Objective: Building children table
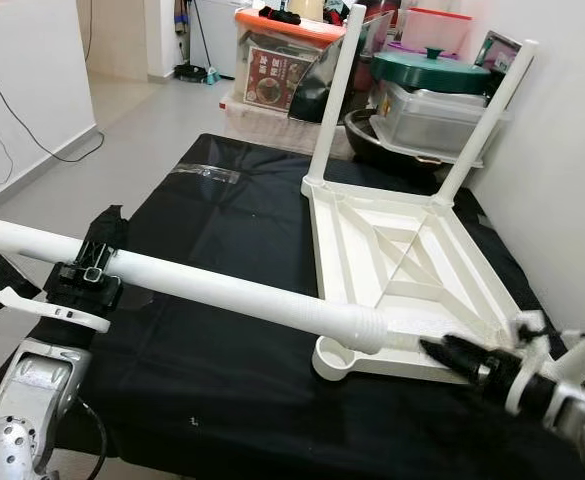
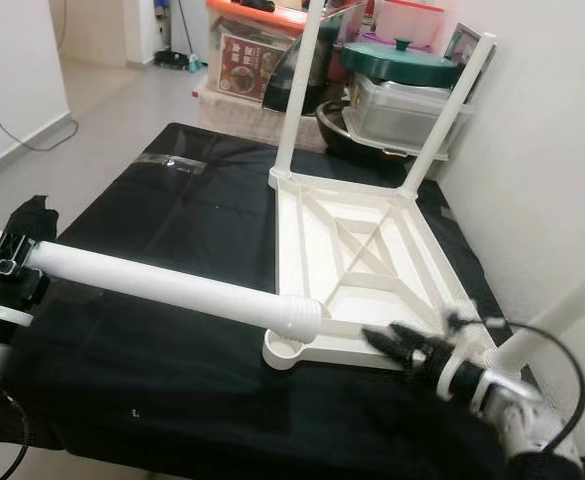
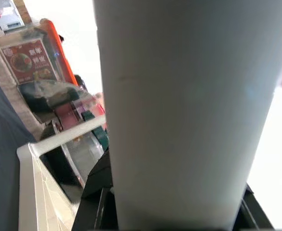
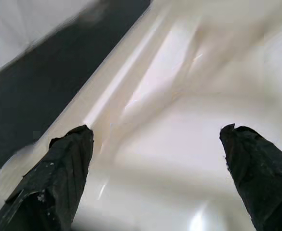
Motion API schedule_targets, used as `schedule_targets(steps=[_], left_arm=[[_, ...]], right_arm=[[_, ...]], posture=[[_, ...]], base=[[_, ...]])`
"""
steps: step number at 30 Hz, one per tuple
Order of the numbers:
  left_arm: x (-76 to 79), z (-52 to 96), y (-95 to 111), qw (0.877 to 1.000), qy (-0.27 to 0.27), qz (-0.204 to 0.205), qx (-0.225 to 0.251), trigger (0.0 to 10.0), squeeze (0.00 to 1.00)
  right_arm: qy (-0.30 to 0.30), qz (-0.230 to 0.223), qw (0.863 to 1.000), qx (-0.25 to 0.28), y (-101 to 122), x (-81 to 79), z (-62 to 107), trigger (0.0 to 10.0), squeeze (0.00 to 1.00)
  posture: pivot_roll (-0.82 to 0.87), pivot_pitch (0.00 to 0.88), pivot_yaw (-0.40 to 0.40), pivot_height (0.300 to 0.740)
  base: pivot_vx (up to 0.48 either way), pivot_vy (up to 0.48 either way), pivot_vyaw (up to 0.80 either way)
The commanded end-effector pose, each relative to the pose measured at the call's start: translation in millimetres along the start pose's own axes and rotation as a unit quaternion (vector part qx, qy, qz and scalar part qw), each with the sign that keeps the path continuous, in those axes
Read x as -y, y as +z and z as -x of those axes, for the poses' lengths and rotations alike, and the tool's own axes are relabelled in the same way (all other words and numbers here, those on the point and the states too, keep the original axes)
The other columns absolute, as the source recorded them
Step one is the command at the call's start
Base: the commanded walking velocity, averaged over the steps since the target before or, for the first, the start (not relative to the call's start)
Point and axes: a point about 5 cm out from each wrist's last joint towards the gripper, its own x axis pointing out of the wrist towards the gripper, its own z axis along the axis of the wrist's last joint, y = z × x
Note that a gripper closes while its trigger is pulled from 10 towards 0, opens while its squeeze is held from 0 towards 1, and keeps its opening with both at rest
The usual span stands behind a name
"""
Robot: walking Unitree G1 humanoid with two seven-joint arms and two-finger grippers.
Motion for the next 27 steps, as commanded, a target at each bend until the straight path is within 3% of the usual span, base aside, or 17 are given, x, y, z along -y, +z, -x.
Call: schedule_targets(steps=[1, 2, 4, 6, 8, 10, 11, 12, 13, 14, 16, 17, 18, 27], left_arm=[[2.2, -2.9, -5, 1.0, -0.011, -0.004, -0.02, 0.0, 0.0], [2.2, -2.9, -5, 1.0, -0.011, -0.004, -0.02, 0.0, 0.0], [3.1, -3.5, -8, 0.999, -0.015, -0.009, -0.031, 0.0, 0.0], [4.0, -3.9, -9, 0.999, -0.018, -0.013, -0.038, 0.0, 0.0], [4.4, -4.2, -11, 0.999, -0.02, -0.015, -0.047, 0.0, 0.0], [4.4, -4.2, -11, 0.999, -0.02, -0.015, -0.047, 0.0, 0.0], [4.9, -4.4, -12, 0.998, -0.023, -0.016, -0.052, 0.0, 0.0], [6.1, -4.8, -15, 0.998, -0.026, -0.019, -0.059, 0.0, 0.0], [6.1, -4.8, -15, 0.998, -0.026, -0.019, -0.059, 0.0, 0.0], [6.9, -5.0, -16, 0.997, -0.029, -0.021, -0.063, 0.0, 0.0], [10.0, -4.5, -21, 0.996, -0.036, -0.026, -0.076, 0.0, 0.0], [10.0, -4.5, -21, 0.996, -0.036, -0.026, -0.076, 0.0, 0.0], [10.8, -4.2, -23, 0.996, -0.038, -0.028, -0.082, 0.0, 0.0], [14.3, -4.4, -30, 0.993, -0.042, -0.048, -0.104, 0.0, 0.0]], right_arm=[[-0.001, 0.039, 0.997, 0.065, 39, -11.2, -14.8, 10.0, 0.0], [-0.001, 0.039, 0.997, 0.065, 39, -11.2, -14.8, 10.0, 0.0], [0.043, 0.074, 0.99, 0.113, 78, -29.5, -25.9, 10.0, 0.0], [0.063, 0.085, 0.985, 0.134, 97, -37.4, -29.6, 10.0, 0.0], [0.114, 0.091, 0.979, 0.142, 122, -56.6, -37.0, 10.0, 0.0], [0.114, 0.091, 0.979, 0.142, 122, -56.6, -37.0, 10.0, 0.0], [0.158, 0.092, 0.974, 0.134, 132, -71.3, -41.2, 10.0, 0.0], [0.238, 0.115, 0.959, 0.098, 134, -96.4, -43.7, 10.0, 0.0], [0.238, 0.115, 0.959, 0.098, 134, -96.4, -43.7, 10.0, 0.0], [0.289, 0.128, 0.946, 0.069, 132, -112.7, -44.5, 10.0, 0.0], [0.397, 0.174, 0.901, -0.028, 105, -145.7, -41.6, 10.0, 0.0], [0.397, 0.174, 0.901, -0.028, 105, -145.7, -41.6, 10.0, 0.0], [0.419, 0.19, 0.886, -0.063, 93, -154.5, -41.6, 10.0, 0.0], [0.432, 0.223, 0.85, -0.202, 47, -180.4, -55.3, 10.0, 0.0]], posture=[[0.06, 0.0, -0.128, 0.74], [0.06, 0.0, -0.128, 0.74], [0.06, 0.0, -0.129, 0.74], [0.06, 0.0, -0.129, 0.74], [0.07, 0.0, -0.129, 0.74], [0.07, 0.0, -0.129, 0.74], [0.07, 0.0, -0.13, 0.74], [0.07, 0.0, -0.13, 0.74], [0.07, 0.0, -0.13, 0.74], [0.07, 0.0, -0.13, 0.74], [0.07, 0.0, -0.142, 0.74], [0.07, 0.0, -0.142, 0.74], [0.07, 0.0, -0.142, 0.74], [0.08, 0.0, -0.152, 0.74]], base=[[0.0, 0.0, 0.0], [0.0, 0.0, 0.0], [0.0, 0.0, 0.0], [0.0, 0.0, 0.0], [0.0, 0.0, 0.0], [0.0, 0.0, 0.0], [0.0, 0.0, 0.0], [0.0, 0.0, 0.0], [0.0, 0.0, 0.0], [0.0, 0.0, 0.0], [0.0, 0.0, 0.0], [0.0, 0.0, 0.0], [0.0, 0.0, 0.0], [0.0, 0.0, 0.0]])
